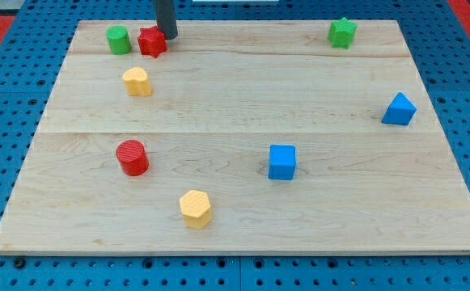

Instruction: Slide the red star above the yellow heart

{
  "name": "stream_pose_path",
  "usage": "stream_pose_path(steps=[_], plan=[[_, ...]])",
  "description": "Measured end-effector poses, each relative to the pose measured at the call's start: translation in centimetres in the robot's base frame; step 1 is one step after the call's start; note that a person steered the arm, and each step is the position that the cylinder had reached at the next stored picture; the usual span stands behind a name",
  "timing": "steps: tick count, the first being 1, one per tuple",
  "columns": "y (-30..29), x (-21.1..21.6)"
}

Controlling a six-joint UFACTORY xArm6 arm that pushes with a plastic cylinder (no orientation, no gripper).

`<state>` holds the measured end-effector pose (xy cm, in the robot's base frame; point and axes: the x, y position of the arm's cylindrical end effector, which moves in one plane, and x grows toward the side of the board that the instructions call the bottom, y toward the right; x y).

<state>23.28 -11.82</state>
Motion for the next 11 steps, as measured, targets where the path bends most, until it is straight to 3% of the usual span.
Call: stream_pose_path(steps=[2, 5, 7, 8, 9, 10, 11], plan=[[1.0, -3.6], [-1.2, -1.2], [-2.7, 3.2], [-2.1, 2.9], [3.5, 0.6], [13.3, -3.0], [17.3, -4.0]])
